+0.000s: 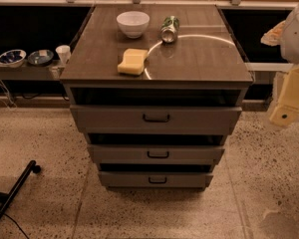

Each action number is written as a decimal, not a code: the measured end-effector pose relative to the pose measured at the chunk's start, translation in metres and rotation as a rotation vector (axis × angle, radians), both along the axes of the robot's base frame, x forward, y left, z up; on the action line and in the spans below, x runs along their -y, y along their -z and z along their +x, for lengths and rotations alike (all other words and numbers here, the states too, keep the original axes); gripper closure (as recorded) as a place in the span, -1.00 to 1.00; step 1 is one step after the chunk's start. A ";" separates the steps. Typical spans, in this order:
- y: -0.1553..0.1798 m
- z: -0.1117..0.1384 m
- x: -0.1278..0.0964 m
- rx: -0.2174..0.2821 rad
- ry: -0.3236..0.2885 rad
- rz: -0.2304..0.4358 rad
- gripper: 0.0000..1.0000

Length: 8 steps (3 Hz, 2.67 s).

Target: Open bottom drawer

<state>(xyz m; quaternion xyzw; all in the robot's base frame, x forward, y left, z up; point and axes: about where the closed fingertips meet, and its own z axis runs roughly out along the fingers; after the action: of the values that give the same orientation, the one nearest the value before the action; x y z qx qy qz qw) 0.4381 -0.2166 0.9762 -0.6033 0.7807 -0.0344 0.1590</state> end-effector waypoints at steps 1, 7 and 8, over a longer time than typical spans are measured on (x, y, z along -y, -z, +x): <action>0.000 0.000 0.000 0.000 0.000 0.000 -1.00; 0.342 -0.019 -0.020 -0.140 -0.180 0.337 -1.00; 0.345 -0.001 -0.018 -0.072 -0.161 0.333 -1.00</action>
Offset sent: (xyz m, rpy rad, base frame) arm 0.0335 -0.0183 -0.1308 0.1470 0.1541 0.0839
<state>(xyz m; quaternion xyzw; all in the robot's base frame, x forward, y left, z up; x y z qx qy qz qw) 0.4375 -0.1985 0.6316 -0.6301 0.7300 0.1297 0.2310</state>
